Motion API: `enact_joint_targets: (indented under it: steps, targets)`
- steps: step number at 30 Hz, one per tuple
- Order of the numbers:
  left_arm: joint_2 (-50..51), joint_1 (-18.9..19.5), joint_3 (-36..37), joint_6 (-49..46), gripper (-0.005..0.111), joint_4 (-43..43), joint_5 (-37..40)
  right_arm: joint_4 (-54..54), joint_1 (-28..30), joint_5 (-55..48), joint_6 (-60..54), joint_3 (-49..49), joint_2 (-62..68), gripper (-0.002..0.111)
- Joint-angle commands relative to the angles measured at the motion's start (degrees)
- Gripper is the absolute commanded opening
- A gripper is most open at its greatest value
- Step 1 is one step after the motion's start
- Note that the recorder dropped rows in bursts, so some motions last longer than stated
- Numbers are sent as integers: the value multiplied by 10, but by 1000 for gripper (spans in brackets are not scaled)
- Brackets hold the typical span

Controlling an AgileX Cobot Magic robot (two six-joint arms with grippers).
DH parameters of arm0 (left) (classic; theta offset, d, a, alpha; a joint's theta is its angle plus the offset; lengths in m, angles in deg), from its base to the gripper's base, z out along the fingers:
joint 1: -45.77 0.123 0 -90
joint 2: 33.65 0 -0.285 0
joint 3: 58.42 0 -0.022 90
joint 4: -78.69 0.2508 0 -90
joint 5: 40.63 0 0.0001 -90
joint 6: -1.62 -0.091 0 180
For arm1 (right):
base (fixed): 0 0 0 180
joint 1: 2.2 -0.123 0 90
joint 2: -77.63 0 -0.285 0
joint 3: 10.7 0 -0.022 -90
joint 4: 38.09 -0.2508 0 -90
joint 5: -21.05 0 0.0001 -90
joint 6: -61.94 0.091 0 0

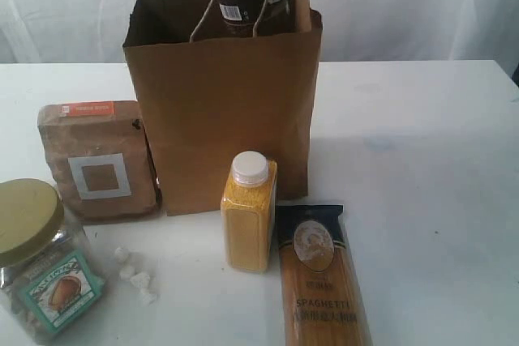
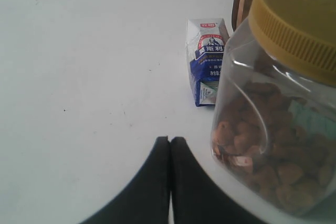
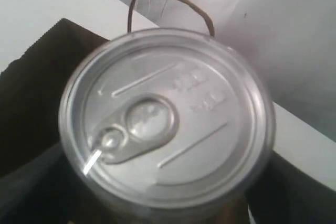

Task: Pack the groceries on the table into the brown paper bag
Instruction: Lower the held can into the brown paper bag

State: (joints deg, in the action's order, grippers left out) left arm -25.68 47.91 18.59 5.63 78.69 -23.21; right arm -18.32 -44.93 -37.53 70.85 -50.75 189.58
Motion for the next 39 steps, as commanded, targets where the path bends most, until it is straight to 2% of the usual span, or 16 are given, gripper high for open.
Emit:
enact_joint_targets:
  steps: [1, 4, 11, 16, 19, 31, 39]
  targets:
    - [-2, -1, 2, 0, 0, -3, 1, 33, 6, 46, 36, 1, -4, 38]
    - [-2, -1, 2, 0, 0, -3, 1, 33, 11, 76, 74, 1, -4, 38]
    - [-2, -1, 2, 0, 0, -3, 1, 59, 25, 68, 139, 48, -5, 38]
    - [-2, -1, 2, 0, 0, -3, 1, 62, 26, 154, 161, 88, -19, 38]
    - [-2, -1, 2, 0, 0, -3, 1, 87, 28, 162, 188, 109, -31, 38]
    - [-2, -1, 2, 0, 0, -3, 1, 113, 34, 188, 199, 194, -51, 38]
    - [-2, -1, 2, 0, 0, -3, 1, 118, 34, 170, 199, 194, -28, 54]
